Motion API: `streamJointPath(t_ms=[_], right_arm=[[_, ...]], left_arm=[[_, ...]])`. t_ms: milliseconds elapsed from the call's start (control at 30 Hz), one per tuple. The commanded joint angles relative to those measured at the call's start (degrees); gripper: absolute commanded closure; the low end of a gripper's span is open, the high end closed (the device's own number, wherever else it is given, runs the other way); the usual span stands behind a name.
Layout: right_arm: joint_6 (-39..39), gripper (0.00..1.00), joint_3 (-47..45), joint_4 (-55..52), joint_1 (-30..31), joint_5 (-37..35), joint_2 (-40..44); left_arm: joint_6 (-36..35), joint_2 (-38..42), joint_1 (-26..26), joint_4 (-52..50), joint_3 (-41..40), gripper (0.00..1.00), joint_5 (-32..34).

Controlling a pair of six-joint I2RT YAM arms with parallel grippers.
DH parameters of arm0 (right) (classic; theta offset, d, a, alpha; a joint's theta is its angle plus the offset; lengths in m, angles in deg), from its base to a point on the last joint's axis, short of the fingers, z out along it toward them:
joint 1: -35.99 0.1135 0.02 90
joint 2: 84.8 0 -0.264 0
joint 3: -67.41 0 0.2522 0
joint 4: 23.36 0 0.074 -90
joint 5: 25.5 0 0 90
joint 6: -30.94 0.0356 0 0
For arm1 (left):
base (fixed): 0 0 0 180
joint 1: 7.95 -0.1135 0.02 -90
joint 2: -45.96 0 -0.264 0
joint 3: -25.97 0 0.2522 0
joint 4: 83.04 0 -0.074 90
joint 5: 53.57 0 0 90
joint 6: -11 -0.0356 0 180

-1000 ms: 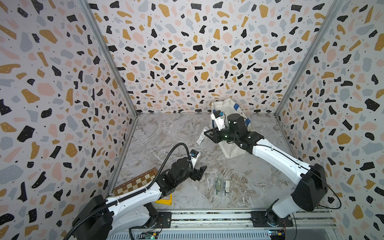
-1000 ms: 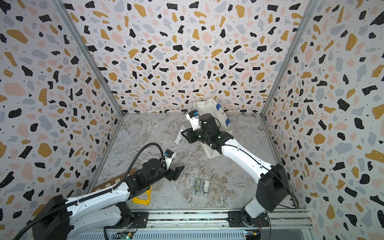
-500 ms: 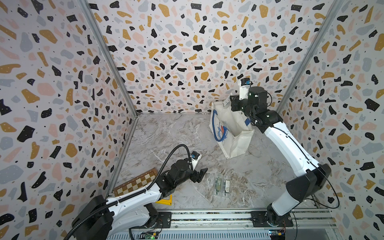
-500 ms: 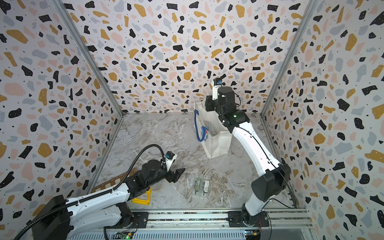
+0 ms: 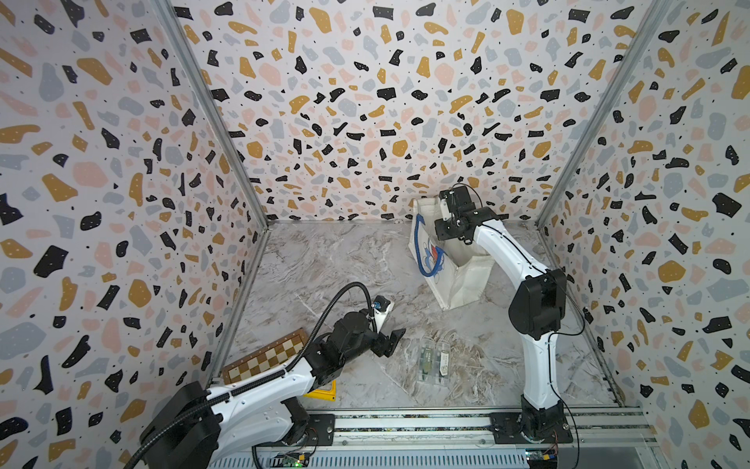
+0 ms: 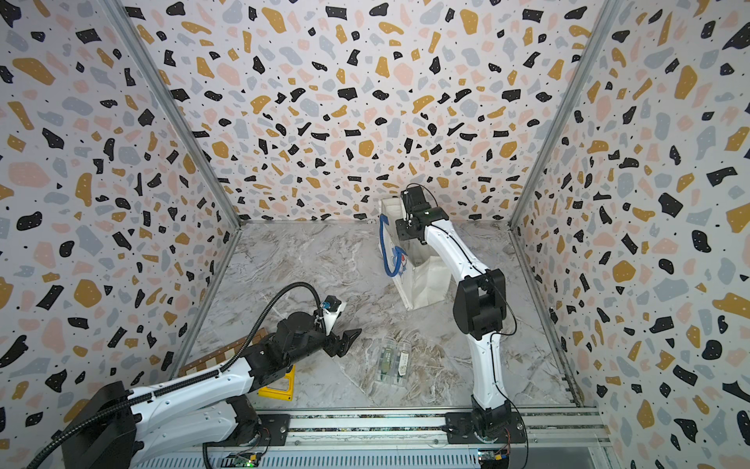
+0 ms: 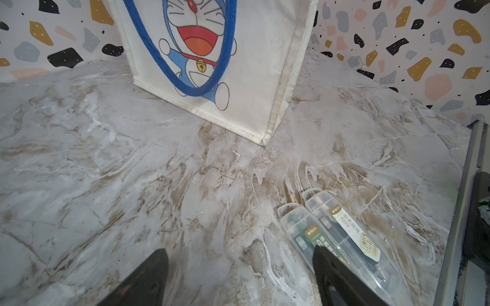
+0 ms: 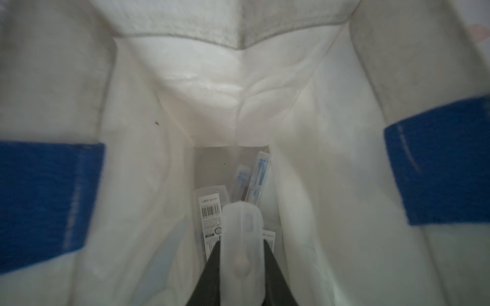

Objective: Put the compass set into the canvas bag
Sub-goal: Place the compass set in the canvas bag, then pick up the compass set at the center of the board.

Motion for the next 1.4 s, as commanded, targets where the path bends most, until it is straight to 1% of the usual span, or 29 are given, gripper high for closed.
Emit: streamJointPath(t_ms=[0,233,267,333,400,467,567,733,800,900,967,1067,1200,1300,1367], right_arm=[[-1.1,1.00,1.8,-3.7,-0.6,2.4,1.2],[-0.2,1.00,-1.1,-1.8,-1.1,6.5,0.2],[-0.1,0.98,-1.1,-1.7,-1.1,6.8,0.1],[0.0,0.92,-1.1,-1.7,-1.0,6.8,0.2],[0.1,0.84,-1.3,-1.6,-0.9,6.6,0.9],[0.0,0.83,-1.3,-1.2,-0.8,6.3,1.8],[0.3,0.78,-1.7,0.1,-0.8,6.4,3.9],[0.5,0.58,-2.9,3.2,-0.8,6.3,8.6],[0.6,0.52,-3.6,4.8,-0.8,5.5,10.8],[1.4,0.47,-6.2,7.7,-0.7,5.1,14.8],[2.0,0.46,-9.8,10.4,-0.7,5.3,18.4],[2.6,0.45,-17.7,16.8,-0.3,6.6,25.3],[3.6,0.43,-33.3,29.6,0.8,10.1,36.9],[3.2,0.41,-46.0,40.2,1.8,12.7,45.9],[3.0,0.39,-53.4,45.7,2.2,13.0,51.0]], left_arm=[[-1.0,-0.4,-0.2,1.3,1.1,0.14,-0.7],[-0.8,-1.0,-0.3,1.7,1.3,0.14,-1.0],[-0.9,-1.1,-0.2,1.4,1.5,0.14,-1.1],[-1.0,-0.8,-0.2,0.7,1.8,0.14,-1.4],[-0.8,-0.1,-0.2,1.2,1.4,0.14,-1.3],[-0.5,0.4,-0.2,1.9,0.8,0.14,-1.2],[-0.4,0.8,-0.2,1.3,1.0,0.14,-1.0],[-0.3,1.4,-0.2,0.8,1.1,0.14,-0.3],[-0.3,1.4,-0.2,0.3,1.3,0.14,0.0],[-0.5,1.4,-0.2,0.4,1.2,0.14,-0.3],[-0.6,1.7,-0.2,1.3,0.7,0.14,-0.8],[-0.7,1.8,-0.2,1.6,0.6,0.14,-0.4],[-0.5,0.5,-0.2,1.8,1.0,0.15,-0.2],[0.0,-1.6,-0.1,-1.1,3.2,0.18,-0.1],[0.7,-3.0,0.3,-3.7,5.1,0.19,0.3]])
